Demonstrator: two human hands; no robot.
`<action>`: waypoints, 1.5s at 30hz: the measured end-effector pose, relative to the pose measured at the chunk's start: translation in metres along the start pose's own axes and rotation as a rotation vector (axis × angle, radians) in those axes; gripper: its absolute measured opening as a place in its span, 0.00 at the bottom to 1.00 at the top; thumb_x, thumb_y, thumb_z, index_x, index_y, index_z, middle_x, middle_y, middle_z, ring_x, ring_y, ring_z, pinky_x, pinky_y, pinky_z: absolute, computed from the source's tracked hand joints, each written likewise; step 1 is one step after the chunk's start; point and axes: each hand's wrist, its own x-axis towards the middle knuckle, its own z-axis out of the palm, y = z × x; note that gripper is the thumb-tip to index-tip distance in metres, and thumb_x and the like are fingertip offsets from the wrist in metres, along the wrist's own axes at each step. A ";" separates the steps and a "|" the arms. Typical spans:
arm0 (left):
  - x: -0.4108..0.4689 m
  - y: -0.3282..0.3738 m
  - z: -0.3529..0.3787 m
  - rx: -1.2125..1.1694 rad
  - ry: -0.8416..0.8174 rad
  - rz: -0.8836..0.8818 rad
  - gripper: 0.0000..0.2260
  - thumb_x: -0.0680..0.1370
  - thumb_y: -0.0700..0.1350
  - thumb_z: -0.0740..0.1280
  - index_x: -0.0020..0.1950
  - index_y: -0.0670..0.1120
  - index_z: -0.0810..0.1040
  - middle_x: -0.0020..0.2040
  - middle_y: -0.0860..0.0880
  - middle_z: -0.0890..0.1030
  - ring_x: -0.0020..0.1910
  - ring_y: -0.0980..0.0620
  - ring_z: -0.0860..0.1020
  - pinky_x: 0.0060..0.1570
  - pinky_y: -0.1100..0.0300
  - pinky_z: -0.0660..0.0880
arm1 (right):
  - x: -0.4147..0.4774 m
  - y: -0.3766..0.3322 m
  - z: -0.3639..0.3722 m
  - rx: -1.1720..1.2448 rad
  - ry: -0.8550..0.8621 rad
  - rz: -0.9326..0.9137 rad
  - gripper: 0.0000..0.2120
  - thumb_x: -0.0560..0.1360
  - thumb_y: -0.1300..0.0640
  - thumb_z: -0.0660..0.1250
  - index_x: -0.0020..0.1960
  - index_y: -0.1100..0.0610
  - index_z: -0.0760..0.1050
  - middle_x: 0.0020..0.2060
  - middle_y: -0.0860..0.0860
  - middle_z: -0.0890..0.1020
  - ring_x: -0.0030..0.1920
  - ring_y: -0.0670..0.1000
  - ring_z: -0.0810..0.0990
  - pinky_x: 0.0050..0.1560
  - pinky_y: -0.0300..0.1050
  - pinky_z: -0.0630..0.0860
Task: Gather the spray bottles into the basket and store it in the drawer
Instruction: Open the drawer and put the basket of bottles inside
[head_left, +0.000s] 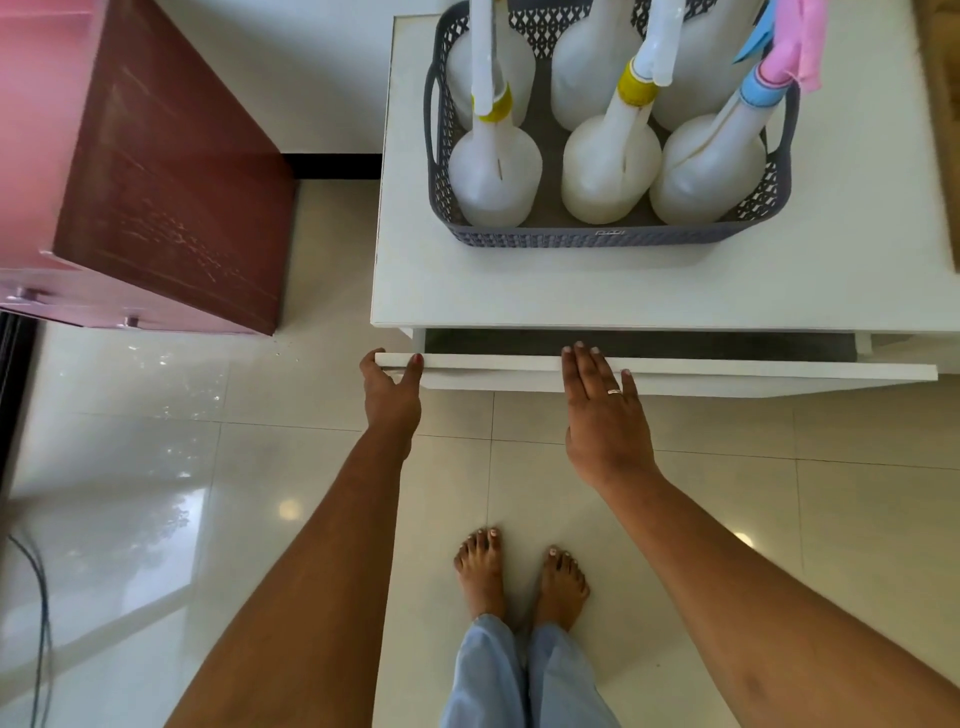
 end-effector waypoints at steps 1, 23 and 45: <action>-0.027 -0.015 -0.006 0.076 0.003 -0.016 0.24 0.78 0.48 0.64 0.71 0.47 0.59 0.66 0.42 0.70 0.64 0.43 0.71 0.64 0.49 0.70 | -0.002 0.000 0.001 -0.005 -0.016 -0.006 0.37 0.76 0.65 0.56 0.76 0.56 0.38 0.78 0.53 0.43 0.78 0.53 0.43 0.75 0.52 0.43; -0.175 -0.069 0.016 1.348 -0.437 0.464 0.38 0.80 0.55 0.56 0.75 0.43 0.32 0.78 0.46 0.35 0.77 0.49 0.36 0.74 0.48 0.37 | -0.096 -0.024 0.013 0.025 -0.262 0.046 0.37 0.76 0.67 0.56 0.76 0.57 0.36 0.77 0.53 0.40 0.77 0.52 0.41 0.77 0.50 0.46; -0.228 -0.115 -0.014 1.397 -0.607 0.352 0.40 0.79 0.59 0.56 0.75 0.43 0.31 0.77 0.47 0.33 0.76 0.50 0.34 0.74 0.48 0.36 | -0.174 -0.040 0.039 -0.080 -0.431 0.064 0.41 0.75 0.65 0.58 0.75 0.58 0.31 0.76 0.53 0.35 0.77 0.51 0.38 0.77 0.50 0.46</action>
